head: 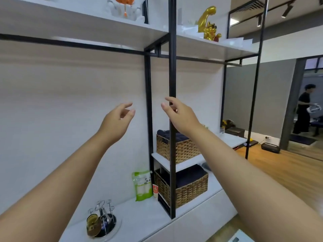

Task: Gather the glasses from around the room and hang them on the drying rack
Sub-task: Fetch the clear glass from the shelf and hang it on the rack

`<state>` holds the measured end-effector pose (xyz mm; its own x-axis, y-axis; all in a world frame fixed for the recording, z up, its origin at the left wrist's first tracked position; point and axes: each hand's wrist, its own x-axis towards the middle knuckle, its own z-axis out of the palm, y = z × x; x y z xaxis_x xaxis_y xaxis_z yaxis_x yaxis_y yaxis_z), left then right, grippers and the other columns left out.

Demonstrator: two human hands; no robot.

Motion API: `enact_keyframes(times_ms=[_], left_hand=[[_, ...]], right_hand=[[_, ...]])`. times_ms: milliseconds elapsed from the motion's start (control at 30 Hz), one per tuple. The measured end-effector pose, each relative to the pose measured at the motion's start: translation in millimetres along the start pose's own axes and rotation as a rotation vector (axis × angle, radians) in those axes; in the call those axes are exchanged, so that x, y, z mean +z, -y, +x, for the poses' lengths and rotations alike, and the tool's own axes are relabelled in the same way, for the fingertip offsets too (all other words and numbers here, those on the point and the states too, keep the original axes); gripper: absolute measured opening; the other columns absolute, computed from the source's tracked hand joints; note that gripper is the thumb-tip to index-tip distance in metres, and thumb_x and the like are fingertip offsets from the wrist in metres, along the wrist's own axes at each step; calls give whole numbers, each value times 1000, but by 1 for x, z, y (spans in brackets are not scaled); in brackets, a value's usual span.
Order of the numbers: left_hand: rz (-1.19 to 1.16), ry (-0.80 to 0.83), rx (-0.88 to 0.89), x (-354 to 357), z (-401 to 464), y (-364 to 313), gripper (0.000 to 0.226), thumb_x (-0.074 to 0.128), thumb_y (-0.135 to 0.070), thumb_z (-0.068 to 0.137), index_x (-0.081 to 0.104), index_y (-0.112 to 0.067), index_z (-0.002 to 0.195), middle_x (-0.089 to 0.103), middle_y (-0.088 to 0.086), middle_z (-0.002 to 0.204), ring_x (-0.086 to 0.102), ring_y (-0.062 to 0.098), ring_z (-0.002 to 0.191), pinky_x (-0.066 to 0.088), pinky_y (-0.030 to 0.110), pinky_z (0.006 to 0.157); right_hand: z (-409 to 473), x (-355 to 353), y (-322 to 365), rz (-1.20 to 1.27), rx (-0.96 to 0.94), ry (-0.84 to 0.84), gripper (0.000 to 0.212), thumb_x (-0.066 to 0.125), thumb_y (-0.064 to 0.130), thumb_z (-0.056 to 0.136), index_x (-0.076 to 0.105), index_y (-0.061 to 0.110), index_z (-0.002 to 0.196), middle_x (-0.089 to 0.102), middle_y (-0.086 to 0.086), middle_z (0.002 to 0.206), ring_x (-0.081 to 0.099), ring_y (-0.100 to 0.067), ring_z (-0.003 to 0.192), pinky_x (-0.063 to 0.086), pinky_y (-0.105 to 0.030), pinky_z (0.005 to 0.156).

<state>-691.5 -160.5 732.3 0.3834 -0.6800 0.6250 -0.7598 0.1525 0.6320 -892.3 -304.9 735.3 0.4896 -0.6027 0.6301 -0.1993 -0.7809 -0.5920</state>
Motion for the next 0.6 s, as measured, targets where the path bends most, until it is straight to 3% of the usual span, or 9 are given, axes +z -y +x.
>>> enact_keyframes(times_ms=[133, 267, 367, 500, 600], left_hand=[[-55, 19, 41, 50, 3, -21, 45, 49, -44, 104, 51, -29, 147, 64, -5, 129, 58, 13, 120, 43, 28, 97], [-66, 40, 81, 100, 28, -36, 46, 48, -45, 105, 48, -31, 149, 61, -10, 129, 55, 7, 117, 37, 12, 83], [-90, 75, 100, 144, 52, -48, 46, 47, -48, 104, 47, -35, 149, 59, -13, 129, 53, 5, 116, 40, 16, 87], [-138, 145, 106, 212, 82, -67, 50, 46, -50, 104, 43, -35, 151, 56, -14, 132, 52, 6, 121, 42, 25, 95], [-167, 156, 109, 261, 104, -81, 51, 46, -51, 104, 42, -35, 152, 54, -16, 131, 51, 6, 122, 39, 22, 92]], right_hand=[[-11, -32, -24, -3, 10, -34, 74, 38, 79, 94, 44, 37, 155, 62, 5, 137, 56, -8, 114, 50, -34, 98], [-12, -64, -66, 0, 24, -57, 70, 39, 79, 94, 44, 42, 153, 59, 15, 127, 58, 5, 99, 47, -19, 81], [-8, -97, -105, -20, 52, -69, 64, 41, 74, 98, 45, 41, 153, 60, 13, 130, 57, 5, 100, 41, -13, 76], [2, -153, -159, -41, 109, -82, 66, 45, 75, 97, 45, 41, 153, 62, 7, 137, 59, -14, 120, 45, -25, 84], [10, -193, -195, -61, 132, -101, 73, 43, 84, 91, 45, 45, 152, 62, 8, 138, 58, -14, 124, 48, -35, 95]])
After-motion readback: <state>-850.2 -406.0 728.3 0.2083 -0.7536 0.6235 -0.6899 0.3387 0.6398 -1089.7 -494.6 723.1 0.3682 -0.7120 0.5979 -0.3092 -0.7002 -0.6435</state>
